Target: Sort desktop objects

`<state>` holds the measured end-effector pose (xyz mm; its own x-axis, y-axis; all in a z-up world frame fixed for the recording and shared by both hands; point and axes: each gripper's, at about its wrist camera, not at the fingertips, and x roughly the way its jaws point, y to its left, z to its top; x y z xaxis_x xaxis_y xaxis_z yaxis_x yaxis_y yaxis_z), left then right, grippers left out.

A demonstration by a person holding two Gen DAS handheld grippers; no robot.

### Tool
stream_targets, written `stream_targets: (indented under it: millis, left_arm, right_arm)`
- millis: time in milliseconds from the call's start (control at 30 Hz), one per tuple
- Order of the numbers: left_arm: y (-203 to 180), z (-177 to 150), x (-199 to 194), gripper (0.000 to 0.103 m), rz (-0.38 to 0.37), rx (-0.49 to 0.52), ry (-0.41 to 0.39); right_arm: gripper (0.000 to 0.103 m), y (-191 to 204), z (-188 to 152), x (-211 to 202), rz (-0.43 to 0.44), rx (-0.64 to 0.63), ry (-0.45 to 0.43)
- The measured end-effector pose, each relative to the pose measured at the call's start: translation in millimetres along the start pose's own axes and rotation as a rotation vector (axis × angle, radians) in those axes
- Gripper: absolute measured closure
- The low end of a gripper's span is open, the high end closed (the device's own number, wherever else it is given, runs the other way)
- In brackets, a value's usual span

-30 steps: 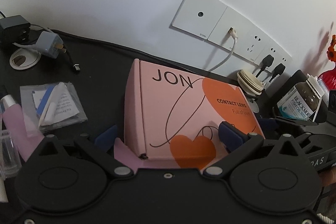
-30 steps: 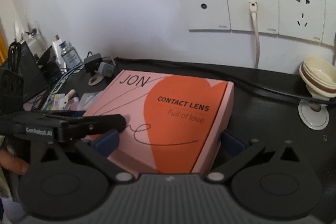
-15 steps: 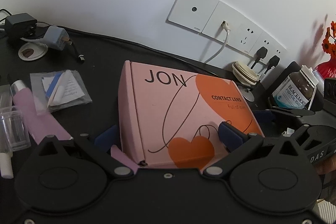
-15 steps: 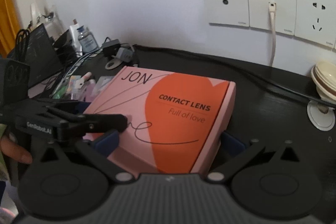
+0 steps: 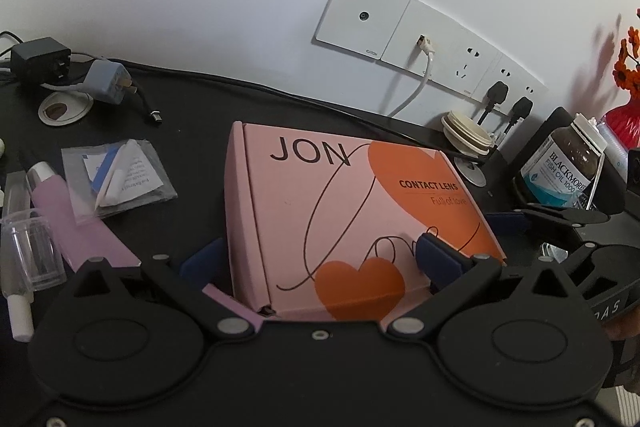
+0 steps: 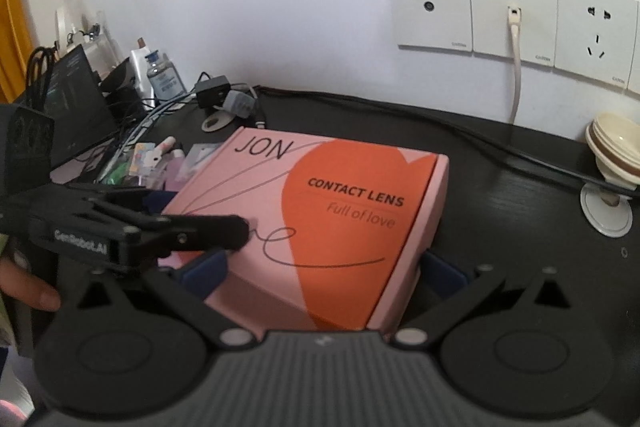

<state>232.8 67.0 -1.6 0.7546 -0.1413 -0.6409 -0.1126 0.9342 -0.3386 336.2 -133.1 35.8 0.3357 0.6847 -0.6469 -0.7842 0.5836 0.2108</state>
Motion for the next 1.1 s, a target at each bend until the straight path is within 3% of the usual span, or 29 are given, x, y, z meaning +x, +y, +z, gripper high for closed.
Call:
stream_targets:
  millis: [367, 500, 633, 700, 833, 1100]
  left_arm:
    - [-2.1, 3.6, -7.0, 0.0, 0.064, 0.006, -0.03]
    - [-2.2, 1.8, -20.6, 0.0, 0.087, 0.005, -0.071]
    - [-1.5, -4.2, -31.7, 0.0, 0.121, 0.055, -0.09]
    - [0.2, -4.3, -27.5, 0.0, 0.152, 0.068, -0.073]
    - [1.1, 3.7, -15.5, 0.0, 0.165, 0.046, -0.069]
    - [-11.2, 35.4, 19.4, 0.0, 0.193, 0.086, -0.081]
  right_arm:
    - [0.001, 6.9, -2.8, -11.6, -0.064, 0.036, -0.079]
    - [0.001, 3.2, -3.6, -10.6, -0.109, 0.062, -0.063]
    - [0.001, 14.2, -10.0, -18.2, -0.089, 0.004, -0.076]
    - [0.001, 25.8, -16.0, -17.5, -0.095, -0.076, -0.061]
    - [0.001, 46.3, -23.0, -0.7, -0.197, -0.215, -0.03]
    - [0.001, 46.2, -12.1, 22.7, -0.282, -0.165, -0.069]
